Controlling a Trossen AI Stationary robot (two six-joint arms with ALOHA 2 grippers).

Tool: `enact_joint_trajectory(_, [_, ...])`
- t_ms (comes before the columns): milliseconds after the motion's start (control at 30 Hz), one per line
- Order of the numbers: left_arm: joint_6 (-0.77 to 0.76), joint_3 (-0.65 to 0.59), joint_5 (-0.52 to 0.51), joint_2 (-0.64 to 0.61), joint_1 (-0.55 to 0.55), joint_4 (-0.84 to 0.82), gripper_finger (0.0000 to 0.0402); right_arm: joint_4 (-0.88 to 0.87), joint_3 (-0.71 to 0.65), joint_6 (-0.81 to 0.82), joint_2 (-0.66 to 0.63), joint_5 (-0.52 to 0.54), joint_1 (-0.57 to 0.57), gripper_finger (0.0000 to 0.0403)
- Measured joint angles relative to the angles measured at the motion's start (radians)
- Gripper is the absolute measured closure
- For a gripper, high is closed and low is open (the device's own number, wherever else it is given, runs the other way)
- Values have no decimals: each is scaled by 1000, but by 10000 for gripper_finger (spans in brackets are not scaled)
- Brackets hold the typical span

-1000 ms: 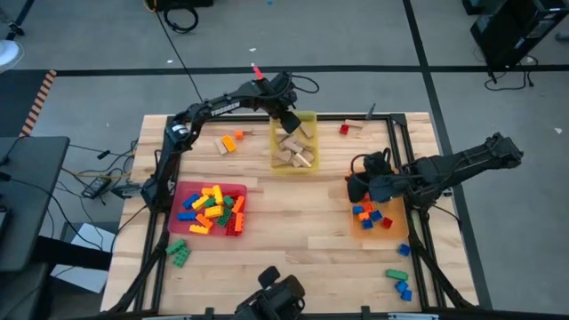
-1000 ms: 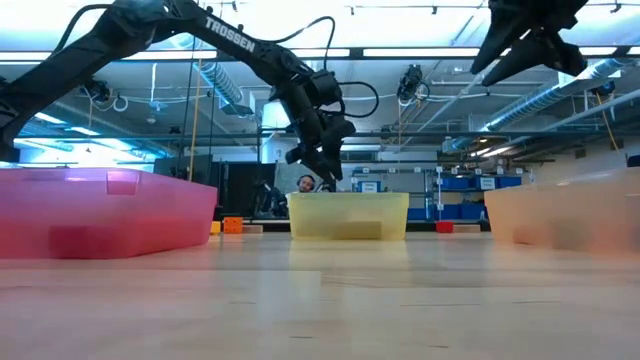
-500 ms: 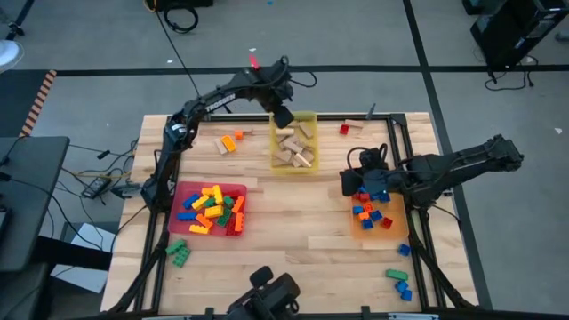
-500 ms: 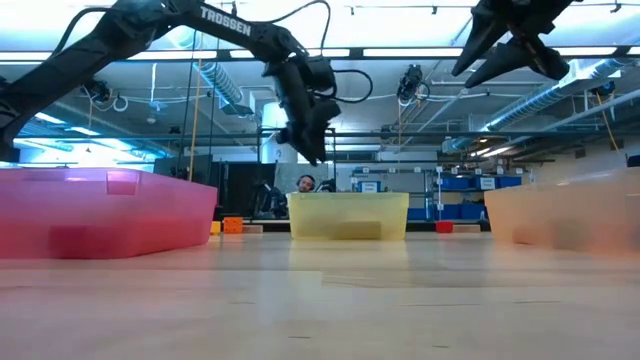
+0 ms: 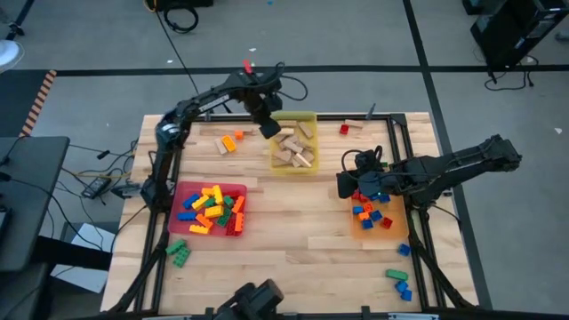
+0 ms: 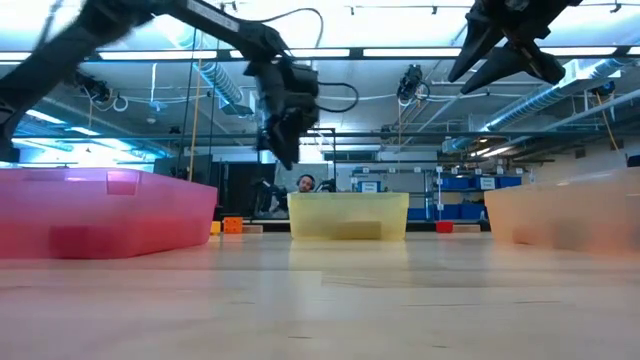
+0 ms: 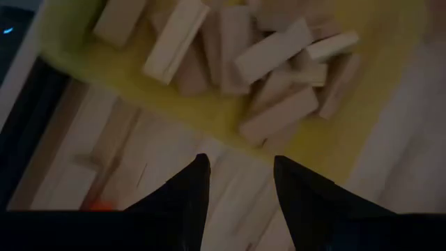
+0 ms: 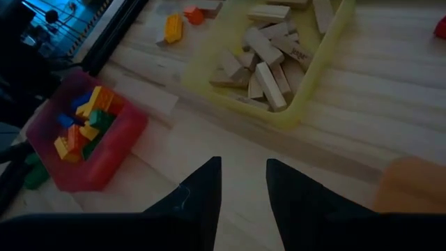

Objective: Sort blocks by size
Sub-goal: Put the 1 stud orange game piece into the orange bin

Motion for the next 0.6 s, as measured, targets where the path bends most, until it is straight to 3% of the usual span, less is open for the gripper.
enact_joint_trajectory(333, [-174,-742,-225,-512,9,488,234,0,0,-45,0,-4,0,275])
enact_joint_trajectory(467, [-178,-905,-289,-640,9,572,234,0,0,-76,0,-4,-5,275])
enact_joint_trajectory(600, [-228,-953,-353,-675,12,590,230,0,0,-102,0,-5,-19,275])
